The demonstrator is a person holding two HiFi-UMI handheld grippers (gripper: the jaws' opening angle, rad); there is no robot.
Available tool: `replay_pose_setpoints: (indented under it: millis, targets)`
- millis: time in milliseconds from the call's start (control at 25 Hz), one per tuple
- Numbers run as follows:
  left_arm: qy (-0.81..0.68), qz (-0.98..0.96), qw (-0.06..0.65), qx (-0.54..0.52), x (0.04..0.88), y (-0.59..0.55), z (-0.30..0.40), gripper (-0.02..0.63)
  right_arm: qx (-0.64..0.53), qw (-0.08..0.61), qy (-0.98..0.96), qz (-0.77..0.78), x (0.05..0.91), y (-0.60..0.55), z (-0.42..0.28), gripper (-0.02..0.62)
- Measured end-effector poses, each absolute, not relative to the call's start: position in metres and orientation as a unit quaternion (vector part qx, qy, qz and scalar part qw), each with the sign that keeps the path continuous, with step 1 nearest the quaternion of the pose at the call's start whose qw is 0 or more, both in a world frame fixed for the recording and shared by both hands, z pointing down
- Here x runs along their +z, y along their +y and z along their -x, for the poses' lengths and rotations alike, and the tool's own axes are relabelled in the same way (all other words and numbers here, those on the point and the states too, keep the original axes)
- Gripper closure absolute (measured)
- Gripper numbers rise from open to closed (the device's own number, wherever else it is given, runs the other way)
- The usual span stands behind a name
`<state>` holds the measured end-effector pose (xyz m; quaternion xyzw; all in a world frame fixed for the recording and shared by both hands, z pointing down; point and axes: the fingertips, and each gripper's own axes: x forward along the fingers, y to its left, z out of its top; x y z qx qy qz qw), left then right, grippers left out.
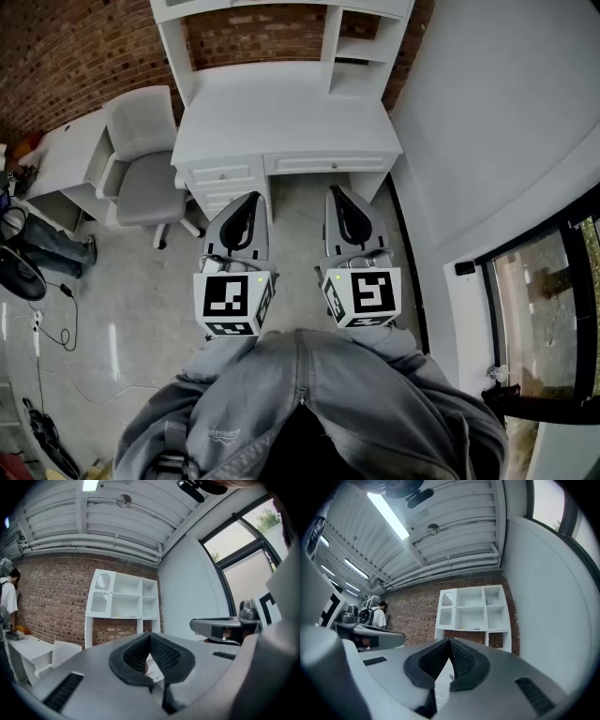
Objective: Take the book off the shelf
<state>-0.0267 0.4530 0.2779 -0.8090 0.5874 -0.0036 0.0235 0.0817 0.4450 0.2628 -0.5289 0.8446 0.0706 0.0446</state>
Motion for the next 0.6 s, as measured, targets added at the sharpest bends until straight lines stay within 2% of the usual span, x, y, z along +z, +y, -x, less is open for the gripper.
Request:
replay_pose_setpoints:
  millis: [600]
  targets:
    - [0.600,0.799,0.030,-0.008,0.279,0.443,-0.011,0.598,0.057,0.055,0.852,0.518,0.270,0.430,-0.121,0.571]
